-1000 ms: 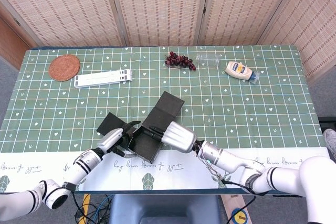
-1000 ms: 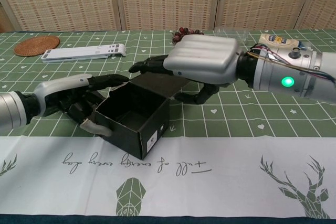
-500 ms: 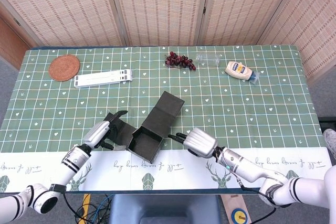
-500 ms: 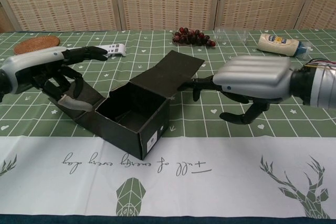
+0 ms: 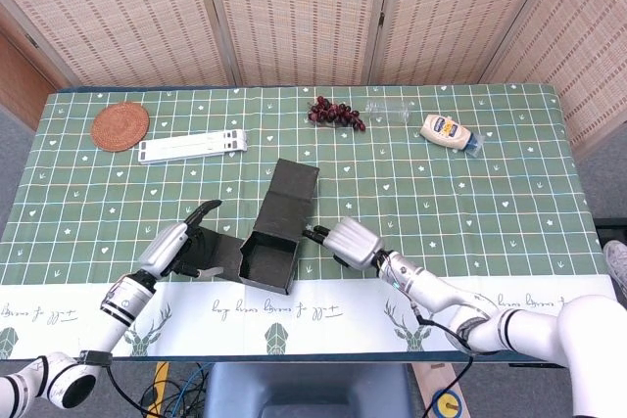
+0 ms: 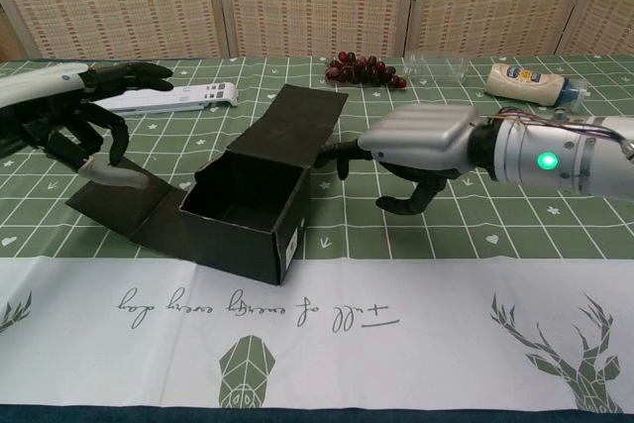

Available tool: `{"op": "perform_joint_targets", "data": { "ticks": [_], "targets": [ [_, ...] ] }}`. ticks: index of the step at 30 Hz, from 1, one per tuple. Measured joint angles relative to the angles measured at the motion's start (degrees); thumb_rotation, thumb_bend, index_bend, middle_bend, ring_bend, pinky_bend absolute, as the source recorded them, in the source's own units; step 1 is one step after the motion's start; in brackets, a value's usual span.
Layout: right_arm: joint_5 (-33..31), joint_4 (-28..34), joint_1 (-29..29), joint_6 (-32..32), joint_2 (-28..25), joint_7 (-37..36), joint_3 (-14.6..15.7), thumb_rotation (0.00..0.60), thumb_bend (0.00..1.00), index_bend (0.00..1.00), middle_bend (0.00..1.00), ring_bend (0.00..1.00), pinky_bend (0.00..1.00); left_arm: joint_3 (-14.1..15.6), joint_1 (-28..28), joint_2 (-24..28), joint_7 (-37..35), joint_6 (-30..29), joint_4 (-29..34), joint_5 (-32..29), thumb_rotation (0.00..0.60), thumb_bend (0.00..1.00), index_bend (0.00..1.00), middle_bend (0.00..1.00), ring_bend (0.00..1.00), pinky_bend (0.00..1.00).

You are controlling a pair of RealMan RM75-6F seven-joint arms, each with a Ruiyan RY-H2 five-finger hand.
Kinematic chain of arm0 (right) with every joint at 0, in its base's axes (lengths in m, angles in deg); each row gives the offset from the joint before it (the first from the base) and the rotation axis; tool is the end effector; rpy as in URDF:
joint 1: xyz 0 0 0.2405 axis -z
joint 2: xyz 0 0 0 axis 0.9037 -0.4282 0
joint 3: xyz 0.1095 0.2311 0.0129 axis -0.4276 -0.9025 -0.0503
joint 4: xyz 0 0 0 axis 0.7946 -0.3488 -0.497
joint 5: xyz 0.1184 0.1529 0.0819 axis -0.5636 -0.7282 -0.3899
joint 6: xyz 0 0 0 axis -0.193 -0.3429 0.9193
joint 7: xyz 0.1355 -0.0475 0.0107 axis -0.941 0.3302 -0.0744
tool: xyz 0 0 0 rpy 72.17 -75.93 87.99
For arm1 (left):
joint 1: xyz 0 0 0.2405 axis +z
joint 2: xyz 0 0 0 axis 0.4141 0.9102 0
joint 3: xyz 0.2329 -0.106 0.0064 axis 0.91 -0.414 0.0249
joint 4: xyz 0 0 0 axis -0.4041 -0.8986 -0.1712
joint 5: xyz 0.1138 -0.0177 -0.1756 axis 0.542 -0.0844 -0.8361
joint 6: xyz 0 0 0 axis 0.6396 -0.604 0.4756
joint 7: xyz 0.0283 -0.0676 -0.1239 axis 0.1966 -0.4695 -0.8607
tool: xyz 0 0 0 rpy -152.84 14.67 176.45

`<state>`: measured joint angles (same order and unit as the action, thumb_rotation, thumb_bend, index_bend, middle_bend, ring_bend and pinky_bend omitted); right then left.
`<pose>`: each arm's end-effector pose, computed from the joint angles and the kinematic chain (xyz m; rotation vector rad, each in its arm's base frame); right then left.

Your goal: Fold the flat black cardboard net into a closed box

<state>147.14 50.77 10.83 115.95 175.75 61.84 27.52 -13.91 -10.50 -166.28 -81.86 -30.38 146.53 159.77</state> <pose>-0.1180 -0.3526 -0.0459 2.3603 -0.5187 0.8316 -0.1966 0.3123 0.0379 -1.6560 -1.5333 -1.3401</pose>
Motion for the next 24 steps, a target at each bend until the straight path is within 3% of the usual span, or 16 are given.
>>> {"op": "perform_joint_targets", "data": {
  "ticks": [7, 12, 15, 17, 20, 24],
  "targets": [
    [-4.79, -5.22, -2.77, -2.35, 5.03, 0.98, -4.81, 0.6, 0.5, 0.07, 0.2, 0.76, 1.0, -0.32, 0.98, 0.99, 0.23, -0.41, 0.9, -0.13, 0.6, 0.15, 0.05, 0.07, 0.59, 0.93],
    [-8.2, -3.69, -1.98, -2.37, 5.35, 0.31, -5.79, 0.6, 0.48, 0.07, 0.2, 0.76, 1.0, -0.42, 1.58, 1.39, -0.49, -0.63, 1.04, -0.16, 0.6, 0.15, 0.05, 0.07, 0.59, 0.93],
    [-11.17, -0.36, -0.41, -2.48, 4.29, -1.44, -6.0, 0.6, 0.39, 0.06, 0.19, 0.76, 1.0, -0.43, 1.96, 1.54, -1.17, -0.77, 1.03, 0.06, 0.6, 0.14, 0.05, 0.07, 0.59, 0.93],
    [-13.8, 2.73, 0.89, -2.83, 3.21, -3.27, -6.14, 0.6, 0.23, 0.02, 0.17, 0.75, 1.0, -0.47, 2.07, 1.56, -1.44, -0.8, 1.04, 0.3, 0.6, 0.15, 0.05, 0.07, 0.59, 0.93],
    [-18.19, 6.79, 2.73, -3.49, 1.97, -6.49, -6.51, 0.6, 0.07, 0.0, 0.15, 0.75, 1.0, -0.62, 1.99, 1.53, -1.57, -0.64, 1.24, 0.62, 0.6, 0.15, 0.05, 0.07, 0.59, 0.93],
    [-24.43, 10.27, 4.67, -4.4, 1.51, -11.2, -7.62, 0.6, 0.01, 0.0, 0.13, 0.75, 1.0, -0.78, 1.81, 1.5, -1.25, -0.53, 1.74, 1.11, 0.6, 0.15, 0.05, 0.07, 0.59, 0.93]
  ]
}}
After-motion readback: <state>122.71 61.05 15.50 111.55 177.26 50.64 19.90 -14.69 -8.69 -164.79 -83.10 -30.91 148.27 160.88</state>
